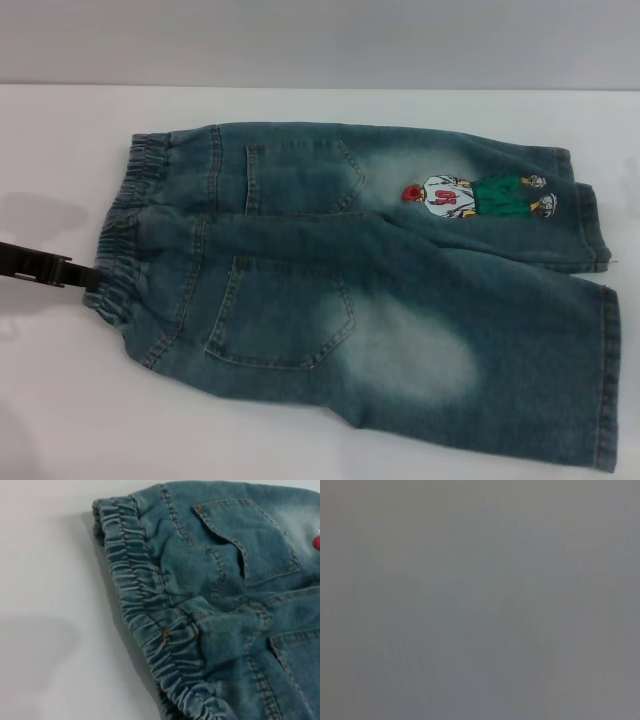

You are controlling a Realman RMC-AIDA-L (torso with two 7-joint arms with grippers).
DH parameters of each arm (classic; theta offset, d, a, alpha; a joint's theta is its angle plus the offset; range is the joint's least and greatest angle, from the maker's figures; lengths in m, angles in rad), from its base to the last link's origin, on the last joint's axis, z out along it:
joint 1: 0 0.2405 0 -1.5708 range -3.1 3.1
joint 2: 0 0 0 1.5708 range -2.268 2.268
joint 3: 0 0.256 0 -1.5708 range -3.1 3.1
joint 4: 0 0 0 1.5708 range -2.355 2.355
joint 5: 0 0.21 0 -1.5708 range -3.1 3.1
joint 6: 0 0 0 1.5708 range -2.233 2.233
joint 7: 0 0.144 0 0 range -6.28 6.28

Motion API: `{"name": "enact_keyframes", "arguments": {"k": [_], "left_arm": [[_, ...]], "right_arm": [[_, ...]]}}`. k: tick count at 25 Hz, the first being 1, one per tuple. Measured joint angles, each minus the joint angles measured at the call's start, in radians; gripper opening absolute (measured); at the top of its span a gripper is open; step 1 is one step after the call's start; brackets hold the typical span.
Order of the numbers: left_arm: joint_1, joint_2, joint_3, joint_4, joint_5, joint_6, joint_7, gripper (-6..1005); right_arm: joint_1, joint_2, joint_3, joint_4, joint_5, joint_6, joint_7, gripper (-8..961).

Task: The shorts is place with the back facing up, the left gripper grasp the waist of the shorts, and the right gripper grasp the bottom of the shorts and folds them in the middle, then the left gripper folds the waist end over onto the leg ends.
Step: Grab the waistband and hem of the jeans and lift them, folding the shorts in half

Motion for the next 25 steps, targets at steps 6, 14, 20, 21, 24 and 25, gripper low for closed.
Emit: {"name": "enact_keyframes", "arguments": {"k": [6,14,20,21,24,25], "left_arm": [[-0.005,0.021,-0.018,0.020,0.001,0.097,-0.036,110],[-0.004,0.027,-0.063,0.050,0.001,0.144,-0.064,256],[-0.013,0.031,-0.086,0.049,-0.002,0.193,-0.077,325],[-0.022,0.033,-0.087,0.038,-0.001,0.220,-0.091,334],[-0.025,0.036,-0.088,0.034,0.001,0.252,-0.099,359],[-0.025,0.036,-0.088,0.034,0.001,0.252,-0.099,368]], "right_arm": [[-0.001,0.000,0.003,-0.009,0.003,0.022,0.000,517],[-0.004,0.000,0.003,-0.013,0.004,0.032,-0.002,516],[-0.006,0.000,0.001,-0.012,0.004,0.032,-0.007,517],[-0.007,0.001,0.000,-0.011,0.004,0.032,-0.007,517],[-0.007,0.002,-0.003,-0.011,0.001,0.032,-0.008,517],[-0.007,0.002,-0.004,-0.011,0.000,0.032,-0.008,517]]}}
